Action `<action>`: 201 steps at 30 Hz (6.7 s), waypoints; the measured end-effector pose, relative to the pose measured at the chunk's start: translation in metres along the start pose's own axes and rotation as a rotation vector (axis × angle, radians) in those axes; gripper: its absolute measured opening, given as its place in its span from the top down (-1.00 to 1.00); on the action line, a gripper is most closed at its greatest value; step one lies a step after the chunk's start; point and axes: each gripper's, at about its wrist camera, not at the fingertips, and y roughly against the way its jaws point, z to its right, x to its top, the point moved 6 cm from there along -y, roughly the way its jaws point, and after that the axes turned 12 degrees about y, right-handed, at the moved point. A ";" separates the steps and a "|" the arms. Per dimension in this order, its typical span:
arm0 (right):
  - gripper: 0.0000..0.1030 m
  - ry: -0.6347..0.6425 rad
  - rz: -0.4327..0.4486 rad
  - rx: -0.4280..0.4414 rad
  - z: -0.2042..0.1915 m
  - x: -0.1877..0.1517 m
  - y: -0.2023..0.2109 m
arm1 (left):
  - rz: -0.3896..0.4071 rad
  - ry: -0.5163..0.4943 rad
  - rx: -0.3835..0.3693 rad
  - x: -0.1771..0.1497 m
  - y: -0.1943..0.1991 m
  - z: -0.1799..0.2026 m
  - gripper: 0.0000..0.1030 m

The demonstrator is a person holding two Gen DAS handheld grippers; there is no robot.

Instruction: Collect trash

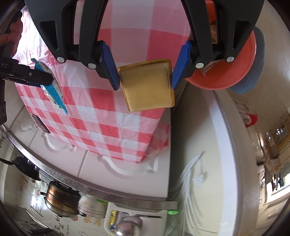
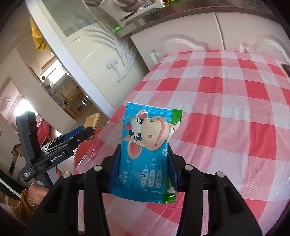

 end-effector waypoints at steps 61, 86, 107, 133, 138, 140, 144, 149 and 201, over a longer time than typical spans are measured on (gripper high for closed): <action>0.07 0.509 -0.296 0.154 -0.194 0.031 -0.181 | -0.075 0.170 0.305 -0.042 -0.025 -0.172 -0.16; -0.39 0.422 -0.267 0.142 -0.180 0.042 -0.176 | -0.144 0.158 0.353 -0.053 -0.045 -0.180 -0.69; -0.64 0.185 -0.065 -0.017 -0.084 0.057 -0.085 | -0.023 0.039 0.400 -0.002 -0.008 -0.118 -0.79; -0.81 -0.021 0.137 -0.281 0.039 0.013 0.063 | 0.113 -0.171 0.225 0.016 0.025 0.057 -0.81; -0.81 -0.034 0.201 -0.359 0.055 0.011 0.103 | 0.144 -0.189 0.163 0.019 0.035 0.095 -0.81; -0.81 -0.034 0.229 -0.391 0.059 0.012 0.119 | 0.156 -0.192 0.130 0.021 0.038 0.110 -0.81; -0.81 -0.030 0.286 -0.472 0.066 0.012 0.155 | 0.188 -0.213 0.077 0.025 0.047 0.143 -0.88; -0.83 -0.033 0.349 -0.559 0.071 0.010 0.199 | 0.238 -0.224 0.004 0.029 0.064 0.179 -0.88; -0.92 0.049 0.631 -0.998 0.005 -0.003 0.360 | 0.453 -0.246 -0.200 0.030 0.175 0.251 -0.90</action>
